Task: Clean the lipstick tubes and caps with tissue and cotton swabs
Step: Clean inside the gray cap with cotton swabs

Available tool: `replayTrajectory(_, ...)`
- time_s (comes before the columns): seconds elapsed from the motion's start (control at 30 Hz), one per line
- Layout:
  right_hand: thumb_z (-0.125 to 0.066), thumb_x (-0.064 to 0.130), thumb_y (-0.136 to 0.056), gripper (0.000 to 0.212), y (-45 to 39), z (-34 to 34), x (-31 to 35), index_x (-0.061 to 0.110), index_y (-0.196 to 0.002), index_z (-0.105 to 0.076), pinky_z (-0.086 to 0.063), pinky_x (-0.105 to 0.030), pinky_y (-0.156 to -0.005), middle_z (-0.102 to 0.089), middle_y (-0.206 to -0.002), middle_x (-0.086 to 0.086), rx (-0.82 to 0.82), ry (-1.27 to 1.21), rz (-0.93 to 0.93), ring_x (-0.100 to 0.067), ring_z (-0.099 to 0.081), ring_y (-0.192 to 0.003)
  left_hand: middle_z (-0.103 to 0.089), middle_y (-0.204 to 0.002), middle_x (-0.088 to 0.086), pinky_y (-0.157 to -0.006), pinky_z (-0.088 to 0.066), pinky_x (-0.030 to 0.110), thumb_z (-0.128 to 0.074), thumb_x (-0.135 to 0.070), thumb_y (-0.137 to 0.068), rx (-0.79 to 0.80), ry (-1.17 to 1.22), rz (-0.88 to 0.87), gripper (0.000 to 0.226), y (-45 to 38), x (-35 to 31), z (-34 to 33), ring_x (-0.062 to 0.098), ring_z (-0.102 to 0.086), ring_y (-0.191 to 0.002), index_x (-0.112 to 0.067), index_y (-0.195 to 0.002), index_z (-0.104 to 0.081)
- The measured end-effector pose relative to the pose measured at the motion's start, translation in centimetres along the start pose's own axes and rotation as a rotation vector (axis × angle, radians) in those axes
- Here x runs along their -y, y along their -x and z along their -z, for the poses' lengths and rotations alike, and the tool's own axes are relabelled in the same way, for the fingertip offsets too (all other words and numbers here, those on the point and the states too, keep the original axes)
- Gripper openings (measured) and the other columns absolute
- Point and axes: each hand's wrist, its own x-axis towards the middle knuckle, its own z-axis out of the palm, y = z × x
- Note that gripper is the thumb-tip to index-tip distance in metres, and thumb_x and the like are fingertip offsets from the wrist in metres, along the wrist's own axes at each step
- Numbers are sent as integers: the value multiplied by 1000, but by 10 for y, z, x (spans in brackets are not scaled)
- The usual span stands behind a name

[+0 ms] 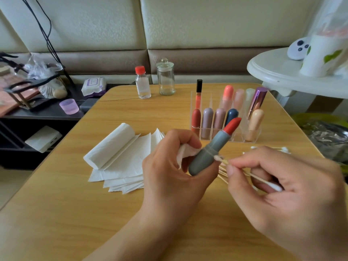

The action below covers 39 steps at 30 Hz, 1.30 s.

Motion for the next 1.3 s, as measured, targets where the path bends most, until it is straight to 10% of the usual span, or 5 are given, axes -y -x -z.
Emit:
replayTrajectory(0.33, -47, 49, -97, 36, -4, -14, -13, 24, -71, -46, -32, -16, -44, -34, -58, 3, -95, -896, -824, -15, -30, -51, -64, -72, 0, -60, -53, 33, -92, -31, -54, 122, 308, 269, 48, -9, 3, -4, 6, -59, -66, -16, -87, -60)
replayTrajectory(0.5, -71, 17, -75, 36, -6, -15, -14, 19, -81, -35, -52, -18, -59, -70, -83, -6, 20, -1045, -792, -13, -69, -72, -71, -87, 18, -75, -54, 61, -91, -30, -58, 178, 426, 294, 47, -7, 7, -5, 46, -68, -80, -20, -90, -58)
replayTrajectory(0.77, -92, 49, -58, 55, -3, -18, -16, 38, -76, -41, -49, -73, -83, -75, -107, -8, 114, -921, -763, -67, -52, -91, -73, -84, 8, -66, -57, 29, -85, -12, -62, 203, 541, 282, 43, -5, 4, -4, 20, -72, -74, -8, -89, -52)
replayTrajectory(0.93, -81, -8, -65, 60, -9, -15, -16, 18, -81, -29, -60, -26, -69, -77, -89, -5, -43, -1228, -759, -24, -75, -95, -69, -74, 4, -64, -56, 24, -87, -5, -62, 246, 543, 314, 43, -3, -1, -7, 13, -68, -68, -5, -88, -53)
replayTrajectory(1.3, -81, 28, -75, 43, -10, -10, -22, 29, -81, -38, -51, -31, -49, -73, -105, -17, 136, -1245, -612, -45, -59, -67, -62, -86, 14, -56, -54, 25, -67, -47, -84, 568, 936, 531, 46, -6, -3, -3, 25, -67, -68, -4, -102, -65)
